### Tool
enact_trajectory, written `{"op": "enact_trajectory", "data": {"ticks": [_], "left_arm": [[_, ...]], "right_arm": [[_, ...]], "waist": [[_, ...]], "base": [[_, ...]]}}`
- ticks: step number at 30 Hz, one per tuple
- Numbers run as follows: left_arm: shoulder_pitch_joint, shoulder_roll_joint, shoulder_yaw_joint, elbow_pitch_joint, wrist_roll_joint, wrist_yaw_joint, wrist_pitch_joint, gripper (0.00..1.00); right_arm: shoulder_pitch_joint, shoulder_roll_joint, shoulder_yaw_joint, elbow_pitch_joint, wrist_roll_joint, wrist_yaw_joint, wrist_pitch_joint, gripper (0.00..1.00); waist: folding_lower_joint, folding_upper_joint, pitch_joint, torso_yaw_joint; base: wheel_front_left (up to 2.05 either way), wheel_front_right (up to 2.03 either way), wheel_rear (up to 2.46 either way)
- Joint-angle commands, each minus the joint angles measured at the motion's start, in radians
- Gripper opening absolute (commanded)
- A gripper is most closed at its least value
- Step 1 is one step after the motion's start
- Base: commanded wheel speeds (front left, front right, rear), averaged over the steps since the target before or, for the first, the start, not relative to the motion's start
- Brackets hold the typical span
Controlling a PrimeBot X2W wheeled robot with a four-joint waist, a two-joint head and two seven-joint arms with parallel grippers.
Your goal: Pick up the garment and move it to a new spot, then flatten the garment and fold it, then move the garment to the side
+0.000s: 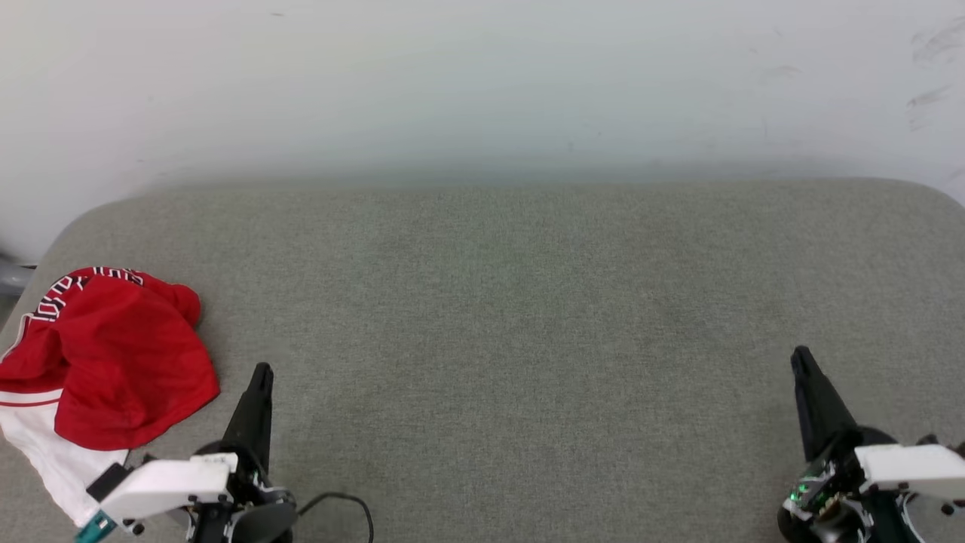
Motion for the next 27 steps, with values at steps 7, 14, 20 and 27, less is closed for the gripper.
{"op": "enact_trajectory", "data": {"ticks": [7,14,20,27], "left_arm": [[0.012,-0.002,-0.032,-0.007,-0.006,0.0,-0.018,1.0],[0.011,-0.001,-0.069,-0.039,-0.019,0.0,-0.043,1.0],[0.009,-0.001,-0.1,-0.061,-0.004,0.0,-0.064,1.0],[0.002,0.011,-0.149,-0.098,0.057,0.0,-0.109,1.0]], "right_arm": [[0.027,0.001,0.014,-0.02,-0.005,0.0,-0.024,1.0],[0.045,0.001,0.036,-0.066,-0.006,0.0,-0.06,1.0],[0.057,-0.001,0.052,-0.09,-0.023,0.0,-0.088,1.0],[0.065,-0.013,0.074,-0.116,-0.106,0.0,-0.119,1.0]], "waist": [[0.0,0.0,0.001,0.0],[0.0,0.0,0.002,0.001],[0.0,0.0,0.003,0.001],[0.0,0.0,0.004,0.001]], "base": [[0.0,0.0,0.0],[0.0,0.0,0.0],[0.0,0.0,0.0],[0.0,0.0,0.0]]}}
